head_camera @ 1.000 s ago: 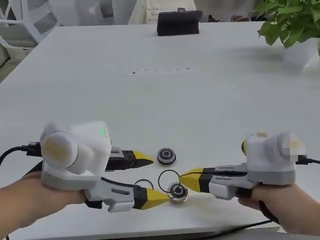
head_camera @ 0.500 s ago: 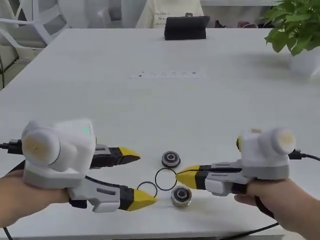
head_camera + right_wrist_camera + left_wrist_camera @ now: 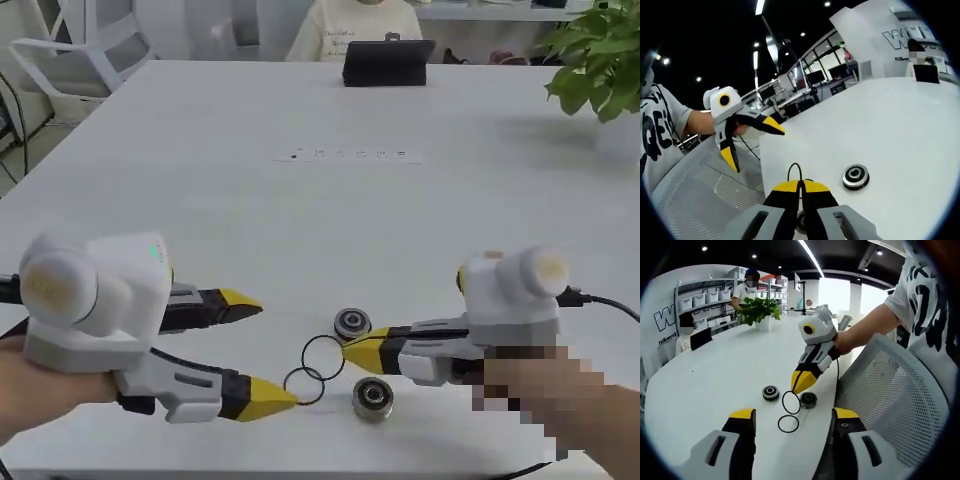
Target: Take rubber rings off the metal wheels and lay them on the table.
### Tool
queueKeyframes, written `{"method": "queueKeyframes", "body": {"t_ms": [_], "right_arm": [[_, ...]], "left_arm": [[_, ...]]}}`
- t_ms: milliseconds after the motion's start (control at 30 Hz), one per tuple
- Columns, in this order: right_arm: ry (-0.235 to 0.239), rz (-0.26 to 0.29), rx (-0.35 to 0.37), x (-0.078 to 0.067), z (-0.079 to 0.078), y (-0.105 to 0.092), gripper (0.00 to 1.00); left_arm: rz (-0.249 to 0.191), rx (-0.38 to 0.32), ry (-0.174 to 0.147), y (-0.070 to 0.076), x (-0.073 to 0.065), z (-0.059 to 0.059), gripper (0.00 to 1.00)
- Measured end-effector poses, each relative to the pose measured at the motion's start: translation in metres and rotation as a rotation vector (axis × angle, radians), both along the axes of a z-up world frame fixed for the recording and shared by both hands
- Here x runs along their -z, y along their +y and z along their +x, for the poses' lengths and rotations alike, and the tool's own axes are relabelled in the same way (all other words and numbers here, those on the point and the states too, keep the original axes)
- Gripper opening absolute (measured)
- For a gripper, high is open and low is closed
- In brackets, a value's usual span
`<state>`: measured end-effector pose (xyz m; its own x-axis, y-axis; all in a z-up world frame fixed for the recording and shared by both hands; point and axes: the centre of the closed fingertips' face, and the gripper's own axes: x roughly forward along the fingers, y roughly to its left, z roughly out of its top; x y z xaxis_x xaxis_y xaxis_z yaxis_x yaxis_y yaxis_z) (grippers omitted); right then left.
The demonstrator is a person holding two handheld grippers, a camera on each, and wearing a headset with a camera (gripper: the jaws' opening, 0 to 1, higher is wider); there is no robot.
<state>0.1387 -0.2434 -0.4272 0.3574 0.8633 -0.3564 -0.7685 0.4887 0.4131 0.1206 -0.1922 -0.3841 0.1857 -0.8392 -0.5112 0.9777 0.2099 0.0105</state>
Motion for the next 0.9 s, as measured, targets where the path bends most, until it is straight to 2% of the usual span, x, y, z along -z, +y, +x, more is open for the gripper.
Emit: {"method": "queueKeyframes", "body": {"t_ms": [367, 900], "right_arm": [[0.031, -0.027, -0.035, 0.011, 0.003, 0.011, 0.00], [0.067, -0.067, -0.054, 0.025, 0.005, 0.014, 0.00]], "left_arm": [[-0.003, -0.024, -0.003, 0.011, -0.003, 0.003, 0.60], [0.002, -0.048, -0.003, 0.022, -0.003, 0.008, 0.61]]}}
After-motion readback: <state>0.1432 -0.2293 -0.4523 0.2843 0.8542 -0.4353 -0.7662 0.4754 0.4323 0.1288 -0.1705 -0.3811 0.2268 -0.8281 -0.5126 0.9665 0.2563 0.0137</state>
